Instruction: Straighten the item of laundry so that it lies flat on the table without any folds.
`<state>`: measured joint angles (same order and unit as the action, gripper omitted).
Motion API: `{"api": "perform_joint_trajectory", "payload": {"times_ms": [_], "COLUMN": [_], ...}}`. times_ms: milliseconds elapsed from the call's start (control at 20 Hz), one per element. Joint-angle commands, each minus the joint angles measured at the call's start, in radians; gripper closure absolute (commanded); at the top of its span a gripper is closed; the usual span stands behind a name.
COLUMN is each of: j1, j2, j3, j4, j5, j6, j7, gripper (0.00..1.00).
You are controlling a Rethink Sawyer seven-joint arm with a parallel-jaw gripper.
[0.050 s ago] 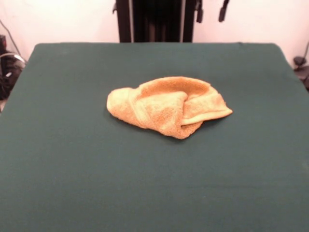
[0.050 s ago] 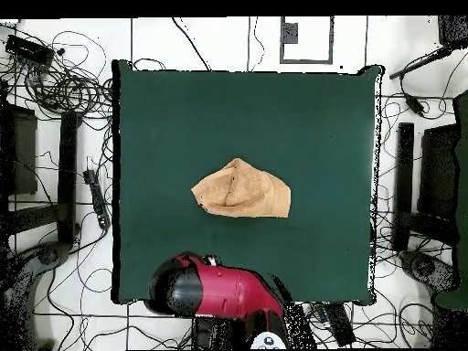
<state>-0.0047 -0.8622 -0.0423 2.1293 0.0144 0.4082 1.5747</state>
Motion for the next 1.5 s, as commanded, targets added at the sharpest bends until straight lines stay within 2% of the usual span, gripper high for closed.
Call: {"api": "perform_joint_trajectory", "payload": {"times_ms": [50,550,1000,1500], "j1": [0.031,0.043,0.026,0.011], "j2": [0.051,0.069,0.124,0.168], "j3": [0.073,0.049,0.058,0.062], "j4": [-0.153,-0.224,-0.302,-0.321], "j5": [0.038,0.031,0.038,0.040], "j6": [0.123,0.205,0.210,0.201], "j7": [0.157,0.175,0.173,0.165], "gripper": [0.00,0.00,0.00,0.00]}}
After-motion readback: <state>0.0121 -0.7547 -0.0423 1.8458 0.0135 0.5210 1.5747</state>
